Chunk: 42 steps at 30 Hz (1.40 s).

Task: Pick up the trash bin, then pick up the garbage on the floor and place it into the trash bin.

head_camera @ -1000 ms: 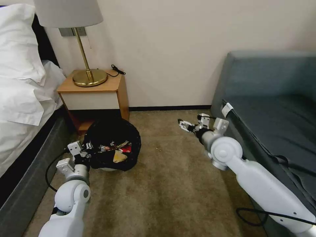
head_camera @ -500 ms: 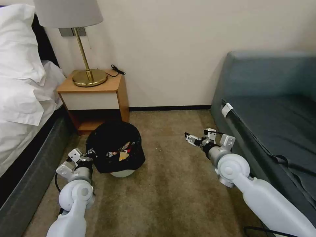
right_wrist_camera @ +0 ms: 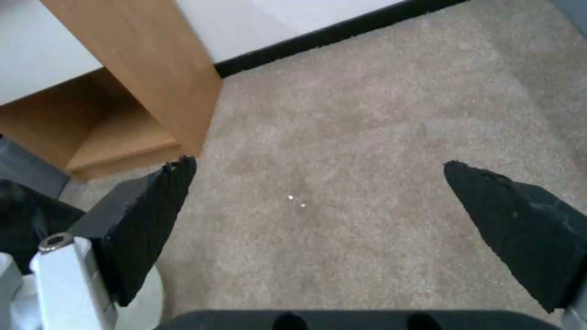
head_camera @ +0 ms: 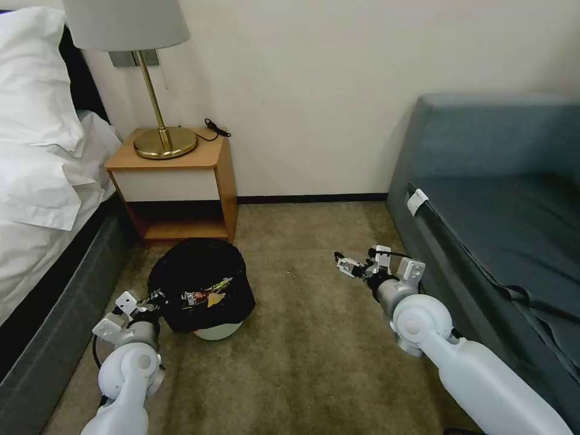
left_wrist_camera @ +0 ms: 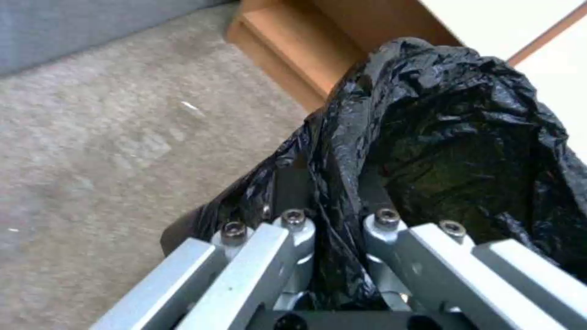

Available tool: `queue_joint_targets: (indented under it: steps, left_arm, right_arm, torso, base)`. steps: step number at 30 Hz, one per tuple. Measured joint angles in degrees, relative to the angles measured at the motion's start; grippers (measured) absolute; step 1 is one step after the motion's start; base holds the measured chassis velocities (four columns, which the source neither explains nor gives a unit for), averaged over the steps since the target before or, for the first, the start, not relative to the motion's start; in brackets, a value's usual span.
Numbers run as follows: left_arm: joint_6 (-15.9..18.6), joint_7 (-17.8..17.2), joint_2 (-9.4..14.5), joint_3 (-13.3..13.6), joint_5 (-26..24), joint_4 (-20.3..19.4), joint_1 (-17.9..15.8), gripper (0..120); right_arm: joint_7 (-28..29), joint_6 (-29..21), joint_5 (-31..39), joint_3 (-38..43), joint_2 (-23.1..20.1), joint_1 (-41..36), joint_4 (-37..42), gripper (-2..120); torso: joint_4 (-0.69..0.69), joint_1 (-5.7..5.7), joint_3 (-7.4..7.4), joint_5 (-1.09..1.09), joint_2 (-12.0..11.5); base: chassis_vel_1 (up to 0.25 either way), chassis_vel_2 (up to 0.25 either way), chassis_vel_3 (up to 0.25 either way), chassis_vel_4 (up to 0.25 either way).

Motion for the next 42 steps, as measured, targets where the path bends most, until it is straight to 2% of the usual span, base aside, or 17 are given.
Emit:
queue_joint_targets:
  steps: [2,4,6,8,12,14,16,21,24,26,29,31,32,33,36,39,42]
  left_arm:
    - [0.0,0.0,0.3,-0.2,0.7,0.7,-0.1,6]
    - [0.1,0.0,0.6,-0.3,1.4,1.9,-0.4,20]
    - [0.1,0.0,0.7,-0.3,1.5,2.0,-0.5,22]
    - [0.3,0.0,0.9,-0.3,2.0,2.3,-0.6,35]
    - [0.6,0.0,1.1,-0.3,2.6,2.0,-0.4,43]
    - [1.0,-0.2,1.3,-0.4,4.4,0.6,0.8,55]
    - [1.1,-0.2,1.4,-0.6,5.0,0.2,1.2,58]
    - [1.5,0.0,1.9,-2.2,7.6,-3.9,4.8,80]
    - [1.5,0.1,2.0,-2.4,7.8,-4.4,5.1,85]
    - [1.2,1.0,2.3,-3.4,10.0,-6.3,6.7,97]
    - [0.7,1.6,2.3,-3.7,11.4,-7.1,7.2,100]
    - [-0.8,3.3,2.3,-3.9,15.1,-8.4,8.1,100]
    - [-0.8,3.3,2.3,-3.9,15.1,-8.4,8.1,100]
    - [-1.8,4.9,2.3,-4.0,18.4,-9.2,8.4,100]
    - [-2.4,6.0,2.4,-4.0,20.5,-9.9,8.7,100]
    - [-3.0,7.8,3.2,-3.2,26.2,-13.5,9.1,100]
    - [-3.2,9.0,3.8,-2.7,28.7,-15.1,9.3,100]
  right_arm:
    - [-0.2,0.1,-0.4,-0.1,0.1,-0.1,-0.2,100]
    - [-0.6,0.3,-1.1,-0.3,0.3,-0.2,-0.6,100]
    - [-0.7,0.3,-1.1,-0.3,0.3,-0.2,-0.7,100]
    - [-0.9,0.3,-1.3,-0.6,0.4,0.1,-0.9,100]
    - [-1.0,0.5,-1.7,-0.8,0.4,0.4,-1.1,100]
    - [-1.3,1.1,-2.6,-1.2,0.5,0.6,-1.3,100]
    - [-1.4,1.3,-2.9,-1.3,0.5,0.6,-1.3,100]
    - [-2.6,2.5,-4.3,-2.0,1.0,0.7,-1.4,100]
    - [-2.8,2.6,-4.5,-2.1,1.0,0.7,-1.4,100]
    - [-3.0,3.6,-4.8,-3.0,1.4,1.0,-1.3,100]
    - [-3.0,3.8,-4.9,-3.1,1.4,1.1,-1.0,100]
    - [-3.2,4.0,-5.1,-3.2,1.3,1.2,-0.7,100]
    - [-3.2,4.0,-5.1,-3.2,1.3,1.2,-0.7,100]
    - [-3.2,4.1,-5.2,-3.1,1.3,1.0,-0.4,100]
    - [-3.5,4.3,-5.4,-3.0,1.2,0.9,-0.2,100]
    - [-5.0,4.8,-7.7,-2.6,1.0,0.3,0.2,100]
    - [-5.8,5.1,-9.2,-2.4,1.2,-0.1,0.1,100]
  torso:
    - [0.01,0.00,0.00,0.00,0.0]
    - [0.00,0.00,0.00,0.01,0.0]
    - [0.00,0.00,0.00,0.01,0.0]
    - [0.00,0.00,0.00,0.00,0.0]
    - [0.00,0.00,0.00,0.00,0.0]
    - [-0.01,0.00,0.00,0.00,0.0]
    - [-0.01,0.00,0.00,0.00,0.0]
    - [0.00,0.00,0.00,0.00,0.0]
    - [0.00,0.00,0.00,0.00,0.0]
    - [0.00,0.00,0.00,0.01,0.0]
    - [0.00,0.00,0.00,0.01,0.0]
    - [0.00,0.00,0.00,0.00,0.0]
    - [0.00,0.00,0.00,0.00,0.0]
    - [0.00,0.00,0.00,0.00,0.0]
    - [0.00,0.00,0.00,0.00,0.0]
    - [0.00,0.00,0.00,0.01,0.0]
    - [0.00,0.00,0.00,0.00,0.0]
  base:
    - [0.000,0.000,0.000,0.000]
    - [0.000,0.000,0.000,0.000]
    - [0.000,0.000,0.000,0.000]
    - [0.000,0.000,0.000,0.000]
    - [0.000,0.000,0.000,0.000]
    - [0.000,0.000,0.000,0.000]
    - [0.000,0.000,0.000,0.000]
    - [0.000,0.000,0.000,0.000]
    - [0.000,0.000,0.000,0.000]
    - [0.000,0.000,0.000,0.000]
    - [0.000,0.000,0.000,0.000]
    - [0.000,0.000,0.000,0.000]
    - [0.000,0.000,0.000,0.000]
    - [0.000,0.000,0.000,0.000]
    - [0.000,0.000,0.000,0.000]
    - [0.000,0.000,0.000,0.000]
    - [0.000,0.000,0.000,0.000]
